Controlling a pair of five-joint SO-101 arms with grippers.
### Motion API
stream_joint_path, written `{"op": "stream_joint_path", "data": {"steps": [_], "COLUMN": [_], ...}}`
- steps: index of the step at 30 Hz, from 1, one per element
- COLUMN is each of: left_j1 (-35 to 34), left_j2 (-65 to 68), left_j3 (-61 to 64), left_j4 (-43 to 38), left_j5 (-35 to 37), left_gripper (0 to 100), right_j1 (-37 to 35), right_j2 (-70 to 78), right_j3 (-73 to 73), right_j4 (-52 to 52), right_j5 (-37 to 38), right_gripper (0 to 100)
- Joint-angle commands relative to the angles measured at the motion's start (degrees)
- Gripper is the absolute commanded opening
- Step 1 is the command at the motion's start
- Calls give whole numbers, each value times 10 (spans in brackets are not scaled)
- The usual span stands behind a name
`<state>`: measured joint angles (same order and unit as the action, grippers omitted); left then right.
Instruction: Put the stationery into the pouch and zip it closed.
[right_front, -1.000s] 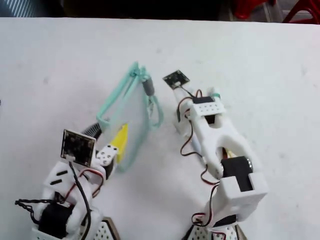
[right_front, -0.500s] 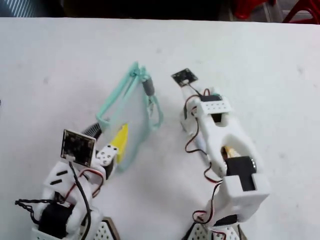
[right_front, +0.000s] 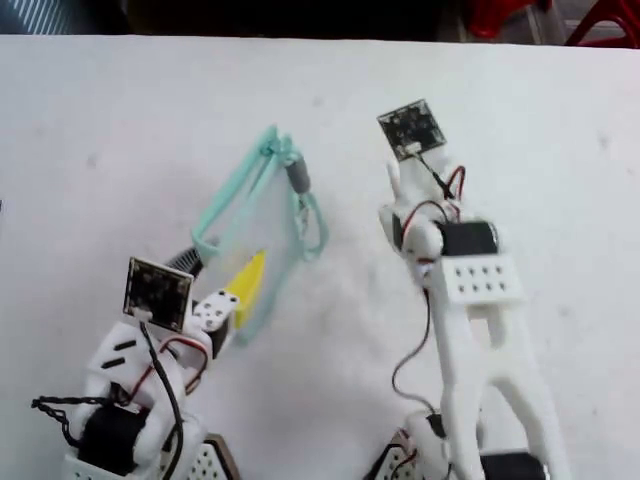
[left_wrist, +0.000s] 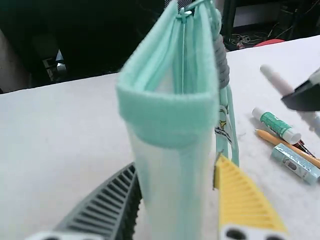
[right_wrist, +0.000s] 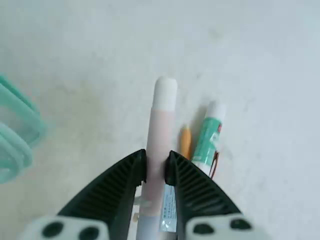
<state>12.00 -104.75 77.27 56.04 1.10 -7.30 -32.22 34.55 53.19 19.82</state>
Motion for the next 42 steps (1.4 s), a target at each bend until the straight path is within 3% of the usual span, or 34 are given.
{"op": "stream_joint_path", "data": {"steps": [1, 7, 11, 15, 19, 28, 35, 42], "left_j1": [2, 17, 65, 70, 69, 69, 69, 69], "left_j2": [0, 0, 0, 0, 0, 0, 0, 0], "left_j3": [-2, -2, 0, 0, 0, 0, 0, 0], "left_j4": [-13, -13, 4, 5, 6, 5, 6, 5], "left_j5": [4, 4, 4, 4, 4, 4, 4, 4], "left_gripper": [267, 269, 268, 268, 268, 268, 268, 268], "right_j1": [-1, -36, -166, -327, -416, -421, -422, -421], "right_j2": [-123, -244, -286, -288, -284, -190, -181, -182], "right_j3": [-12, -120, -205, -285, -295, -261, -185, -155], "right_j4": [5, 42, 41, 18, -55, -69, -146, -153], "right_j5": [-2, 0, 0, 0, -4, -4, -5, -3], "right_gripper": [17, 16, 16, 16, 16, 16, 16, 16]}}
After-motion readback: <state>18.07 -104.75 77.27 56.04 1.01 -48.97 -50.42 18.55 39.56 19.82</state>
